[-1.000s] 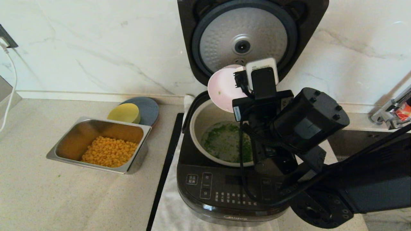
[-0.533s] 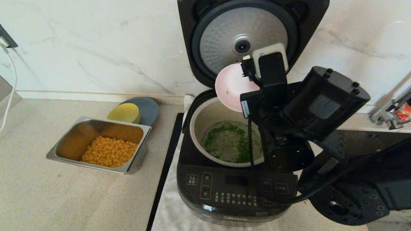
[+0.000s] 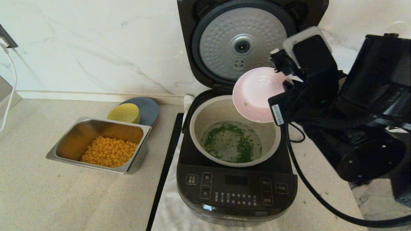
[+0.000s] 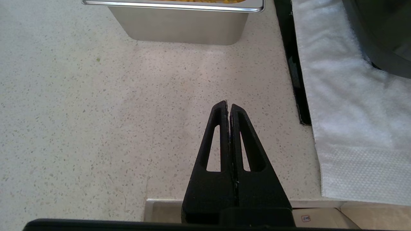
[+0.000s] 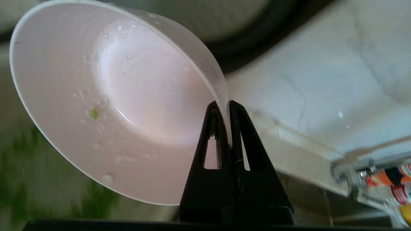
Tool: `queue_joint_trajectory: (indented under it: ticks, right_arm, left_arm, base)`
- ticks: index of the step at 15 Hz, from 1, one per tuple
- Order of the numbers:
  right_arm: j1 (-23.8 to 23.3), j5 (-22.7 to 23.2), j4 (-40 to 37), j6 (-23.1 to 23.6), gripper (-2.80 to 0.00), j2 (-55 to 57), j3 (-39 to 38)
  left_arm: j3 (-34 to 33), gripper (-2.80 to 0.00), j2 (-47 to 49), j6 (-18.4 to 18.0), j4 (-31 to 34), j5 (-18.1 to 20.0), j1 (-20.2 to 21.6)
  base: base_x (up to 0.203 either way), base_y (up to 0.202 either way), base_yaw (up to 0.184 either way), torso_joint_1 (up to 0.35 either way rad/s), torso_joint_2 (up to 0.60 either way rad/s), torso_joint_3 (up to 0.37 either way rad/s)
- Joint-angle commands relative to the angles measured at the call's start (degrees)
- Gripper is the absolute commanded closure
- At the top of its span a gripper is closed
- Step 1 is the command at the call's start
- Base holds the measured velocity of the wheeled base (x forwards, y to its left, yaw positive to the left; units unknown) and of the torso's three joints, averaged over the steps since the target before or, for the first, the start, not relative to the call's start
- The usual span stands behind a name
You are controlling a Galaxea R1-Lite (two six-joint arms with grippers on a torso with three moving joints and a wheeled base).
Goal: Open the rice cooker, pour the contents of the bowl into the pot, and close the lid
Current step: Pour the water from the bowl into the rice cooker, then fill a bowl with water from the tap
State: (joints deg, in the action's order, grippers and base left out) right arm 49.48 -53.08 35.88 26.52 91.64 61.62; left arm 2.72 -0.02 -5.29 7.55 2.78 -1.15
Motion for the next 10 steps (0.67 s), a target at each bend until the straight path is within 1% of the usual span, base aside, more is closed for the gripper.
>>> queue_joint_trajectory:
  ticks: [1, 3, 4, 5, 6, 8, 9, 10]
  right_arm:
    - [-1.83, 1.58, -14.84, -6.02, 0.0, -7.1, 1.0]
    - [-5.83, 4.85, -24.35, -11.63, 0.0, -10.37, 1.68]
    - [-7.96, 6.66, -27.92, -13.98, 0.0, -11.56, 1.64]
    - [-10.7, 9.03, -31.69, -16.13, 0.0, -12.84, 1.62]
    - [-14.03, 12.67, -36.31, -18.4, 0.0, -14.35, 1.75]
    - [-22.37, 22.18, -45.43, -22.88, 0.0, -16.75, 2.53]
    - [-27.75, 28.22, -49.95, -25.0, 0.0, -17.53, 3.02]
    - [-34.11, 34.58, -53.64, -26.57, 0.0, -17.88, 3.53]
  left_arm:
    - [0.01, 0.0, -0.06, -0.04, 0.05, 0.03, 0.0]
    - [0.01, 0.0, -0.06, 0.01, 0.1, 0.03, 0.0]
    - [0.01, 0.0, -0.06, 0.01, 0.01, 0.03, 0.0]
    - [0.01, 0.0, -0.06, 0.01, 0.06, 0.03, 0.04]
    - [0.01, 0.0, -0.06, 0.01, 0.1, 0.03, 0.0]
    - [0.01, 0.0, -0.06, -0.07, 0.01, 0.03, 0.0]
    - [0.01, 0.0, -0.06, -0.05, 0.04, 0.03, 0.0]
    - [0.01, 0.0, -0.06, 0.01, 0.01, 0.03, 0.0]
  base:
    - [0.0, 0.0, 0.0, 0.0, 0.0, 0.0]
    - [0.0, 0.0, 0.0, 0.0, 0.0, 0.0]
    - [0.0, 0.0, 0.0, 0.0, 0.0, 0.0]
    - [0.0, 0.0, 0.0, 0.0, 0.0, 0.0]
    - [0.0, 0.0, 0.0, 0.0, 0.0, 0.0]
    - [0.0, 0.0, 0.0, 0.0, 0.0, 0.0]
    - [0.0, 0.0, 0.0, 0.0, 0.0, 0.0]
    - [0.0, 0.0, 0.0, 0.0, 0.0, 0.0]
